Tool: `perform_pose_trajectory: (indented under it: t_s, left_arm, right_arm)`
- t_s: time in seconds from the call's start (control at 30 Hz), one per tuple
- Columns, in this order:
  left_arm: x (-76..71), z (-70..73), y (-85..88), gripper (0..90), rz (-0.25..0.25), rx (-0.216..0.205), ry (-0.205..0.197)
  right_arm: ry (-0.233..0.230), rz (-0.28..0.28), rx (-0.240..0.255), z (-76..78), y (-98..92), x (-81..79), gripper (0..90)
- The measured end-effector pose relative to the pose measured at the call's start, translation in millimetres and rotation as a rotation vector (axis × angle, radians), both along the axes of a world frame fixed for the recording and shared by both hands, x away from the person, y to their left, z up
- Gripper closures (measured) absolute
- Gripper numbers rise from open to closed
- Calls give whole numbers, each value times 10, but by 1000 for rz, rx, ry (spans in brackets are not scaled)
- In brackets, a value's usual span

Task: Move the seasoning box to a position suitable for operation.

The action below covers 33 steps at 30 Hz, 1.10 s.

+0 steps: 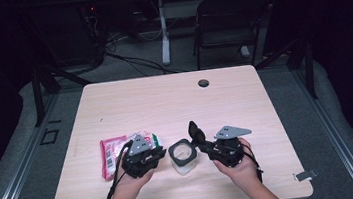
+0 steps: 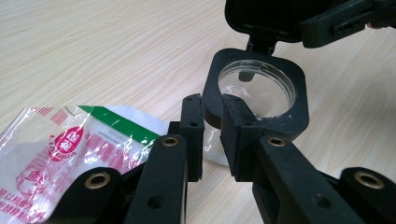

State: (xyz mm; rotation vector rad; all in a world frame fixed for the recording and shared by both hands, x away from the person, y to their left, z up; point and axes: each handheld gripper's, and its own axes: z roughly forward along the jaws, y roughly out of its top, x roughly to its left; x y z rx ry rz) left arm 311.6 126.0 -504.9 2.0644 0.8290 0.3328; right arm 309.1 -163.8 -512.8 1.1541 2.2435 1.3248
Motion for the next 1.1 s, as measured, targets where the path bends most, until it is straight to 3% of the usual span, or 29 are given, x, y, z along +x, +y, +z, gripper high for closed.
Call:
perform_pose_trajectory:
  t_s: [0.53,1.1]
  left_arm:
    - [-38,-24,124,779,44,10,7]
    - [0,-15,165,734,48,8,19]
  right_arm:
    - [45,-29,58,-45,-42,189,837]
    - [41,-19,33,-26,-47,163,781]
